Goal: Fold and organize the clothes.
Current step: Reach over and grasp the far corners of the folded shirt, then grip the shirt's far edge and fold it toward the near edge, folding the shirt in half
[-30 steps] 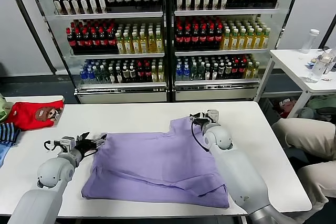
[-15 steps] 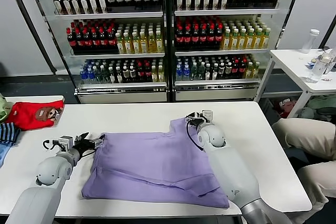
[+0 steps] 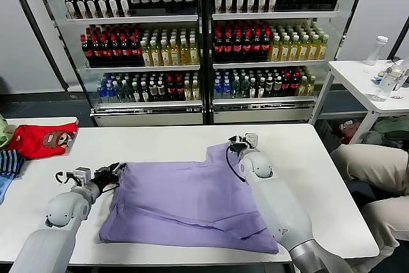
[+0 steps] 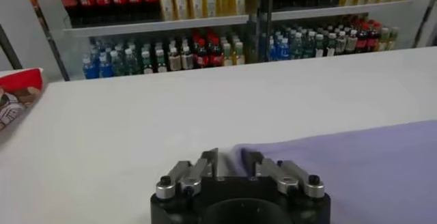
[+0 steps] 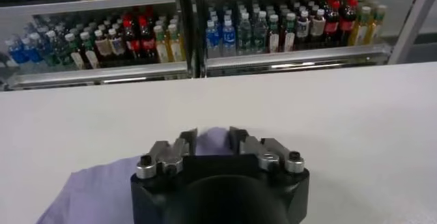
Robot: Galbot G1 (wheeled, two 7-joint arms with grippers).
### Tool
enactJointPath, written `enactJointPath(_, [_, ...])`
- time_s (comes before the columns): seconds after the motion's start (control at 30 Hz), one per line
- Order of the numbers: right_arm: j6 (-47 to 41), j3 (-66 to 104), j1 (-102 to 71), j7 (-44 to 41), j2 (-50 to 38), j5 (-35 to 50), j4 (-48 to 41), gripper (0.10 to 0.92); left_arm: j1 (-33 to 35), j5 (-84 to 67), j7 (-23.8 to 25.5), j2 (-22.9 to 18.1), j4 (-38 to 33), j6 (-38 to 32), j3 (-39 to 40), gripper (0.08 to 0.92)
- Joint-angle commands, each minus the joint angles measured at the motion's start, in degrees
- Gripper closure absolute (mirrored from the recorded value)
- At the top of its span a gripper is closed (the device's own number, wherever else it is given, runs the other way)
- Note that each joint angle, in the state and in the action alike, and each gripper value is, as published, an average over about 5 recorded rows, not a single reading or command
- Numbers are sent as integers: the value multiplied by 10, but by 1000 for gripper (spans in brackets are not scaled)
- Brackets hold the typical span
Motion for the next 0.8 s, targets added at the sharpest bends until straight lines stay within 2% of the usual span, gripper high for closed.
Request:
enactJointPath(0.03, [24,0,-5,-16,-6,-11,11,811,-1,-3,5,-1,1,-16,-1,779])
enactJointPath(0.13, [36,-2,-19,-22,-25,-14,63,885,8,-23,-5,3,-16,-29,-7,862])
enactJointPath(0.23, [28,-3,-46,-16,-57,7,145,910,31,-48,-15,10,-50,-32,-17,909])
enactJointPath(0.47, [4,14,-129,4,-119,56,306,910,90,-69,-28,10,-109,-32,-41,916])
enactJointPath(0.8, [-6,43,-232,18,-170,81,441,910,168,-71,-29,9,-160,-42,-97,915])
